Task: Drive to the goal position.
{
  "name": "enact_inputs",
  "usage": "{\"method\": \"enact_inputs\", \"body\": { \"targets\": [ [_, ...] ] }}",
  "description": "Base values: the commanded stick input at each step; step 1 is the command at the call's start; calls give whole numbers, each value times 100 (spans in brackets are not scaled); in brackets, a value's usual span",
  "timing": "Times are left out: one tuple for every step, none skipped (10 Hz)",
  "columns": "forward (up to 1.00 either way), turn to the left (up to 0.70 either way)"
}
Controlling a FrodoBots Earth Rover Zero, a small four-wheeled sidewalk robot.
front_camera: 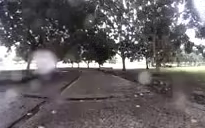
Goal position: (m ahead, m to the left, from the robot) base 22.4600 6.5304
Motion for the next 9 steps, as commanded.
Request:
{"method": "enact_inputs", "body": {
  "targets": [
    [70,0],
    [70,0],
    [70,0],
    [70,0],
    [70,0],
    [70,0],
    [70,0],
    [70,0],
    [70,0]
  ]
}}
